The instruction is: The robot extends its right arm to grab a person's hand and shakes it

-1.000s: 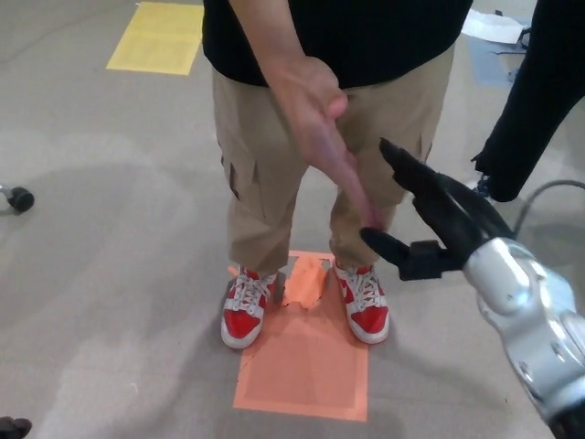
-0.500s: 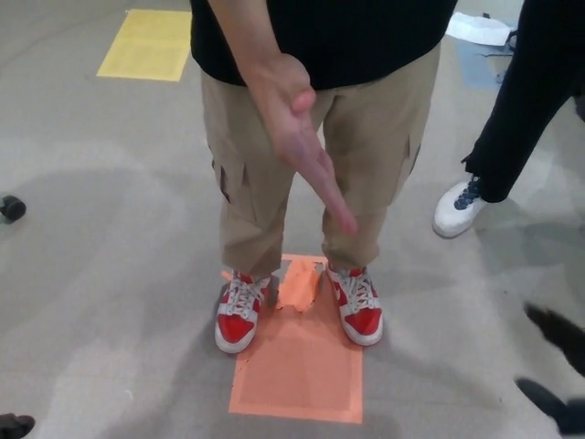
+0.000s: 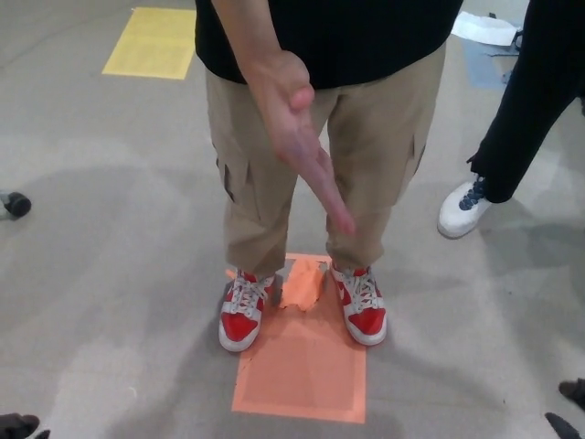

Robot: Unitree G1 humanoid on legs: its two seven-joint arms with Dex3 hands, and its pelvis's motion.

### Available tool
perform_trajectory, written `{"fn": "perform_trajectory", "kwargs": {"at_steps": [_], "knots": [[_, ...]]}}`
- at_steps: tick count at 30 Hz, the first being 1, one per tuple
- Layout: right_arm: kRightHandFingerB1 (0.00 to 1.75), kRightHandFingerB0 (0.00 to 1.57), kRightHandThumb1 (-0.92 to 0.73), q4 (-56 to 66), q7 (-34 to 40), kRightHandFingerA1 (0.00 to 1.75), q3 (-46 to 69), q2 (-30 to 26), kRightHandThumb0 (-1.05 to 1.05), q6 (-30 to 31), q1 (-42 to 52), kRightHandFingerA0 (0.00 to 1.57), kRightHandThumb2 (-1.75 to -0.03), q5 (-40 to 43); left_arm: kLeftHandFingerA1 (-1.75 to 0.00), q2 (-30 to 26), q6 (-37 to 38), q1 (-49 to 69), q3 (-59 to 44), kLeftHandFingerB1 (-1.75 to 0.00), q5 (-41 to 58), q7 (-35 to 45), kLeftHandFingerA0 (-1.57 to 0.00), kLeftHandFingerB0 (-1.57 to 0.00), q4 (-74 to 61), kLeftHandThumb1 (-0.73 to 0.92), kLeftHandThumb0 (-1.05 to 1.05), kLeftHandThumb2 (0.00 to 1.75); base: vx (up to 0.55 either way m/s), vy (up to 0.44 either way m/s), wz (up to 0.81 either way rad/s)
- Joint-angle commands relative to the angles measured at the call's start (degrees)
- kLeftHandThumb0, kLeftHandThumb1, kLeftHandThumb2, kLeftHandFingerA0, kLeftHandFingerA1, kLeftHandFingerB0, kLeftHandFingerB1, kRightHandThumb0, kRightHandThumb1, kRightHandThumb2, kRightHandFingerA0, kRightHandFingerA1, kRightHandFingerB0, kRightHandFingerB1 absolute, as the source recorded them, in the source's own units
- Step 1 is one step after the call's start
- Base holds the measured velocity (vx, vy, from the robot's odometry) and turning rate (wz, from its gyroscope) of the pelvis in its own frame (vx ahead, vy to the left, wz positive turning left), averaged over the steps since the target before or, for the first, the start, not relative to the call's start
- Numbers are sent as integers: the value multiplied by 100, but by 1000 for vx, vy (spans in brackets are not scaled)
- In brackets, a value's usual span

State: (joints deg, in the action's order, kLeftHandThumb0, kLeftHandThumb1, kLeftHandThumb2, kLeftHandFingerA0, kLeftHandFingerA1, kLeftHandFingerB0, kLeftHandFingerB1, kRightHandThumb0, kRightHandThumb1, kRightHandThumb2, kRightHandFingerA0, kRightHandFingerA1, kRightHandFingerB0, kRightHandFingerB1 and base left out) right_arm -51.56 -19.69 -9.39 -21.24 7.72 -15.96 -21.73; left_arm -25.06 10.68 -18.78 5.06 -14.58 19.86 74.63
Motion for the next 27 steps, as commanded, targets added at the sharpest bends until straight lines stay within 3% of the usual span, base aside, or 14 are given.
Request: {"fn": "perform_trajectory", "kwargs": {"at_steps": [1, 2, 3, 5, 6, 7, 8, 9, 12, 19, 20, 22, 24, 27], "knots": [[0, 0, -92, -2015, 136, 2, 443, 443, -101, 135, -453, 0, -121, 502, -13, -27, -287, 102, -268, -11, 220, -460, 0, 0, 78, 92, -92, 133, 0, 0, 0], [0, 0, -92, -2099, 138, 2, 597, 432, -101, 190, -416, 0, -121, 629, -13, -9, -274, 135, -367, -11, 312, -449, 0, 0, 96, 92, -92, 133, 0, 0, 0], [1, 0, -92, -2185, 129, 4, 698, 437, -100, 192, -400, 0, -121, 693, -2, -5, -334, 157, -466, 0, 398, -349, 0, 0, 118, 86, -95, 118, 0, 0, 0], [4, 0, -91, -2260, 146, 6, 829, 448, -97, 136, -388, 0, -119, 766, -10, 2, -503, 139, -504, -7, 379, -348, 0, 0, 149, 92, -96, 132, 0, 0, 0], [6, 0, -87, -2316, 192, 9, 880, 457, -93, 110, -389, 0, -119, 763, 0, 2, -507, 148, -520, 0, 353, -328, 0, 0, 156, 92, -92, 93, 0, 0, 0], [9, 0, -85, -2382, 186, 12, 903, 457, -91, 123, -364, 0, -118, 722, -11, 14, -562, 190, -500, -7, 273, -425, 0, 0, 162, 92, -96, 131, 0, 0, 0], [8, 0, -85, -2444, 169, 11, 900, 462, -94, 225, -358, 0, -119, 681, -8, 30, -586, 238, -508, -5, 252, -487, 0, 0, 168, 82, -94, 104, 0, 0, 0], [11, 0, -83, -2486, 141, 14, 902, 466, -94, 268, -334, 0, -118, 663, -13, 39, -629, 273, -455, -9, 177, -598, 0, 0, 172, 92, -96, 131, 0, 0, 0], [11, 0, -84, -2556, 110, 11, 822, 484, -94, 221, -299, 0, -120, 546, -23, 42, -809, 298, -361, -20, 62, -928, 0, -3, 175, 84, -87, 127, 0, 0, 0], [4, 0, -86, -2559, 333, 7, 989, 415, -99, 71, -194, 0, -118, 704, -11, 7, -643, 464, -457, -7, 241, -535, 0, 0, 151, 88, -96, 129, 0, 0, 0], [7, 0, -85, -2552, 401, 9, 983, 412, -95, 28, -164, 0, -119, 688, -23, 10, -711, 474, -385, -19, 155, -682, -1, -5, 151, 81, -89, 126, 0, 0, 0], [0, 0, -90, -2537, 465, 2, 941, 379, -101, -60, -146, 0, -122, 632, -23, 9, -696, 477, -257, -19, 23, -835, -1, -5, 138, 86, -90, 127, 0, 0, 0], [10, 0, -85, -2430, 947, 11, 1047, 415, -89, -661, -61, 0, -119, 706, -18, -6, -634, 420, -340, -16, 168, -552, 0, 0, 126, 85, -87, 127, 0, 0, 0], [5, 0, -85, -2410, 1115, 5, 1215, 447, -95, -890, -83, 0, -121, 835, -12, 1, -622, 371, -410, -12, 244, -496, 0, 0, 117, 87, -89, 128, 0, 0, 0]]}}
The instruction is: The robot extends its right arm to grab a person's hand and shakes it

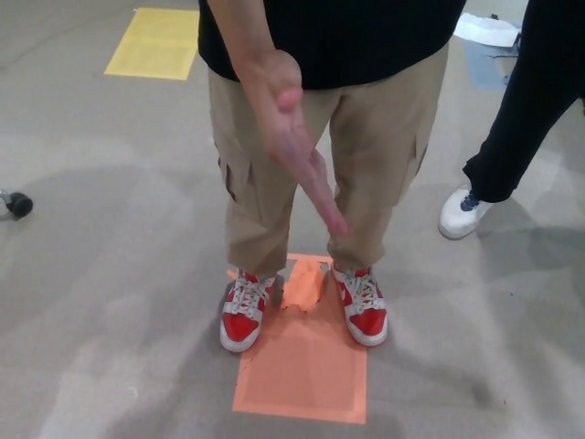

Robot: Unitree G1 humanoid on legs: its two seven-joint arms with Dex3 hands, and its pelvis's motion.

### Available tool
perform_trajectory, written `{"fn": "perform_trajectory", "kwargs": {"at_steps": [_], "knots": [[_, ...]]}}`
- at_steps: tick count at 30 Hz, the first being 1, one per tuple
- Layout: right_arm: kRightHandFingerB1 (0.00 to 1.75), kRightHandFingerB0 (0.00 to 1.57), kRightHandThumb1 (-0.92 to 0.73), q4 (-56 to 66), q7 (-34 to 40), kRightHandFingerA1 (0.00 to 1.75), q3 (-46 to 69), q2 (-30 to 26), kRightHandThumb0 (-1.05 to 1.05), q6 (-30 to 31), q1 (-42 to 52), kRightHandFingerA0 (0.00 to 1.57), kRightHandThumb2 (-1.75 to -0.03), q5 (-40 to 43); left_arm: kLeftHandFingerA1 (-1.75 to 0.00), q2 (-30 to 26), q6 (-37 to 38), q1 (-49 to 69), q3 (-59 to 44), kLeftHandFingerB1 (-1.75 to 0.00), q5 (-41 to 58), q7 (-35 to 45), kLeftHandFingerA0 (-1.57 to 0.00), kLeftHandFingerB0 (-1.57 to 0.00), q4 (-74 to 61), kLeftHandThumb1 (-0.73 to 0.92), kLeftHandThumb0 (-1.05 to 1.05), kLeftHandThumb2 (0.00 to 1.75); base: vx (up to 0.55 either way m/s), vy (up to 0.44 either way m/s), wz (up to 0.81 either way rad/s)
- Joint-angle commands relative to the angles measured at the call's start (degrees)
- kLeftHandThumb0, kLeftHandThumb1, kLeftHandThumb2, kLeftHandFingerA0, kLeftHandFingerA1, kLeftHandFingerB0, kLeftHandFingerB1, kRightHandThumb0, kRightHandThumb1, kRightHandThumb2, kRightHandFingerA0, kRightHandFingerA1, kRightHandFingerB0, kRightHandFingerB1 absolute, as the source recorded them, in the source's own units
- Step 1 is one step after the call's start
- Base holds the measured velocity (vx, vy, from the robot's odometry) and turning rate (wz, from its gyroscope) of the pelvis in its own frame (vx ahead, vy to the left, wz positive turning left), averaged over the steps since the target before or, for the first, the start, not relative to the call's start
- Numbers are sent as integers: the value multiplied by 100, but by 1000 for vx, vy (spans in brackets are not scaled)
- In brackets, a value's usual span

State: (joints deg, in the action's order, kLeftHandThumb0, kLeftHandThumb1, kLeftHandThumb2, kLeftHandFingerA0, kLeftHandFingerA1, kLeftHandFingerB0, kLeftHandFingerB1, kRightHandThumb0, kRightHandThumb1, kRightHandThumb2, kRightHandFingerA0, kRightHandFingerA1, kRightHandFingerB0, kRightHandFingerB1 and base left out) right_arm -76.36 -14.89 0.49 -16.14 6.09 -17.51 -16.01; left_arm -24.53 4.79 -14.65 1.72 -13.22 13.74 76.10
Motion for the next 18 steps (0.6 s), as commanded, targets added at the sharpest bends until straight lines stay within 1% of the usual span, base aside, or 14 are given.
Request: {"fn": "perform_trajectory", "kwargs": {"at_steps": [1, 2, 3, 4, 5, 6, 11, 12, 13, 14, 15, 16, 17, 18], "knots": [[8, 0, -88, 95, 774, 8, 214, -62, -95, -910, 79, 0, -122, 231, -18, -64, 40, -40, -41, -18, 73, 158, 0, 0, -32, 87, -85, 129, 0, 0, 0], [8, 0, -90, 104, 886, 7, 216, -63, -96, -1004, 64, 0, -122, 209, -15, -60, 67, -48, -36, -19, 66, 168, 0, 0, -35, 92, -92, 101, 0, 0, 0], [8, 0, -92, 109, 949, 7, 181, -66, -96, -1019, 39, 0, -123, 164, -14, -66, 76, -62, -31, -19, 61, 178, 0, 0, -39, 92, -91, 92, 0, 0, 0], [0, 0, -92, 112, 1068, 7, 125, -66, -88, -1045, -10, 0, -80, 98, -17, -83, 86, -93, -25, -17, 56, 195, 0, 0, -46, 88, -90, 128, 0, 0, 0], [0, 0, -92, 113, 1114, 7, 126, -59, -88, -1049, -28, 0, -80, 100, -17, -90, 80, -108, -32, -17, 61, 196, 0, 0, -49, 88, -90, 128, 0, 0, 0], [7, 0, -89, 119, 1162, 7, 214, -38, -98, -1114, -25, 0, -121, 196, -19, -96, 24, -135, -15, -19, 40, 171, 0, 0, -47, 86, -87, 127, 0, 0, 0], [10, 0, -83, 116, 1410, 11, 382, -10, -92, -1284, -64, 0, -118, 318, -17, -127, 62, -198, 24, -19, -3, 188, 0, -2, -36, 87, -89, 128, 0, 0, 0], [0, 0, -92, 120, 1429, 15, 444, 1, -86, -1347, -68, 0, -73, 373, -19, -131, 45, -214, 38, -20, -19, 175, 0, -1, -34, 86, -87, 127, 0, 0, 0], [9, 0, -80, 127, 1422, 12, 510, 3, -93, -1416, -78, 0, -117, 428, -17, -123, 20, -243, 29, -17, -6, 170, 0, -3, -33, 88, -92, 128, 0, 0, 0], [0, 0, -92, 131, 1401, 8, 578, 6, -90, -1487, -90, 0, -72, 483, -19, -110, -16, -275, 10, -19, 20, 166, 0, -2, -30, 85, -88, 126, 0, 0, 0], [0, 0, -92, 131, 1395, 8, 593, 9, -90, -1507, -89, 0, -72, 493, -19, -110, -19, -278, 8, -19, 23, 165, 0, -2, -27, 85, -88, 126, 0, 0, 0], [0, 0, -92, 143, 1438, 20, 584, 17, -88, -1554, -85, 0, -72, 470, -20, -100, -65, -287, -4, -20, 35, 131, -4, -1, -26, 82, -98, 101, 0, 0, 0], [0, 0, -76, 150, 1532, 12, 501, 16, -93, -1593, -84, 0, -103, 373, -19, -92, -97, -286, 5, -19, 23, 63, -6, -2, -34, 85, -93, 118, 0, 0, 0], [0, 0, -76, 147, 1540, 12, 487, 14, -93, -1595, -86, 0, -103, 360, -19, -93, -88, -284, 11, -19, 16, 58, -6, -2, -36, 85, -93, 118, 0, 0, 0]]}}
